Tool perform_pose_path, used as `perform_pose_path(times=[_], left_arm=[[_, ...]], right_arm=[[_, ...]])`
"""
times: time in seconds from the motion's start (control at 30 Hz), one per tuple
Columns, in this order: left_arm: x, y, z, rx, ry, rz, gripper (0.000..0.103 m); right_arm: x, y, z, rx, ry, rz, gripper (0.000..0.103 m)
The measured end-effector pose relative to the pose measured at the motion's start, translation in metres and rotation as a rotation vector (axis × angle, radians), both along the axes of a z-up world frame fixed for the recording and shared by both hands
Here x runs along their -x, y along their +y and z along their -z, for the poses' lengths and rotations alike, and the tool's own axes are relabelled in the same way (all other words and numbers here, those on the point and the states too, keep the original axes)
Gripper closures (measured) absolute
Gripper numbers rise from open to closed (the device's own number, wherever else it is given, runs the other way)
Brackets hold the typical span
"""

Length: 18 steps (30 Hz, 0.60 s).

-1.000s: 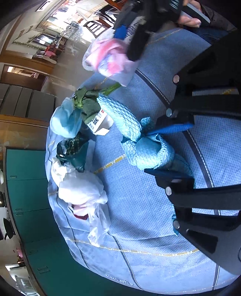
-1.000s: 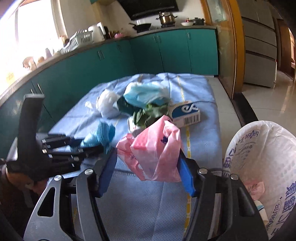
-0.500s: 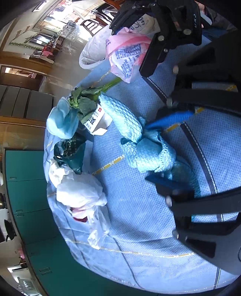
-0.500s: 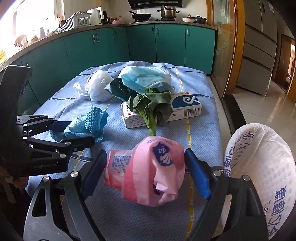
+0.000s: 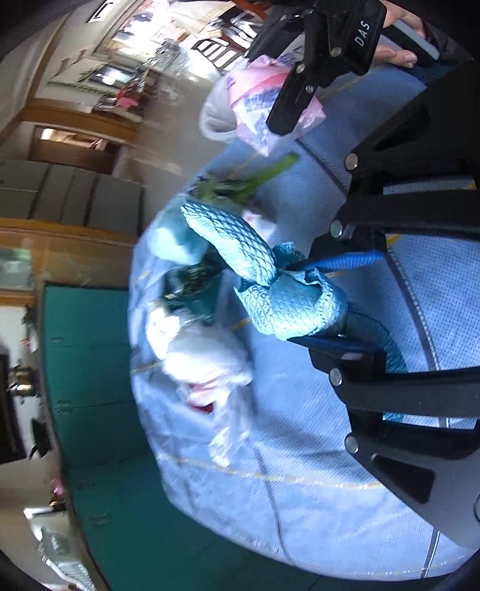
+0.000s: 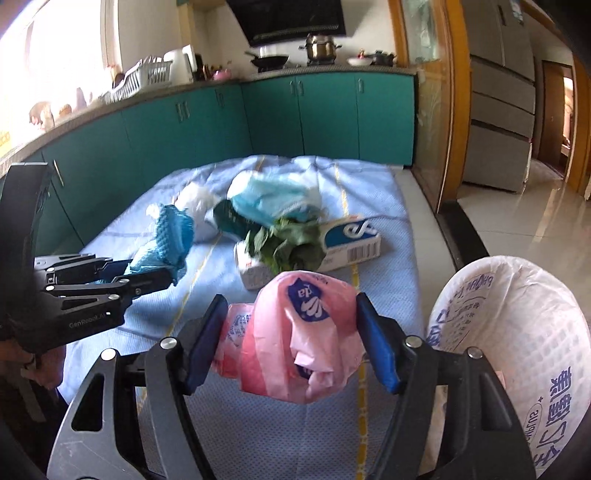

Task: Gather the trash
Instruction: 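Lift the pink bag with the right gripper while the left gripper lifts the blue cloth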

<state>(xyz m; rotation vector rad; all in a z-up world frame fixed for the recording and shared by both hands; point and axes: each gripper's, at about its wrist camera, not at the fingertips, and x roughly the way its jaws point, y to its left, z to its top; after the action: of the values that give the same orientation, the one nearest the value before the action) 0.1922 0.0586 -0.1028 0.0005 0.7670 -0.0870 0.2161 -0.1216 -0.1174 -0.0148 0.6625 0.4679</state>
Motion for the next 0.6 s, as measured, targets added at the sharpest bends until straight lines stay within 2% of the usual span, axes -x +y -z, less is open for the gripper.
perform_pose_path(times=[0.13, 0.23, 0.6], left_arm=[[0.007, -0.004, -0.015, 0.003, -0.08, -0.027, 0.071], [0.011, -0.01, -0.021, -0.005, -0.105, -0.028, 0.071], [0.01, -0.025, -0.016, -0.051, -0.109, -0.026, 0.071]], right_arm=[[0.005, -0.011, -0.008, -0.033, -0.045, 0.029, 0.034], [0.006, -0.015, -0.012, -0.036, -0.057, 0.036, 0.034], [0.014, -0.017, -0.016, -0.038, -0.069, 0.023, 0.034]])
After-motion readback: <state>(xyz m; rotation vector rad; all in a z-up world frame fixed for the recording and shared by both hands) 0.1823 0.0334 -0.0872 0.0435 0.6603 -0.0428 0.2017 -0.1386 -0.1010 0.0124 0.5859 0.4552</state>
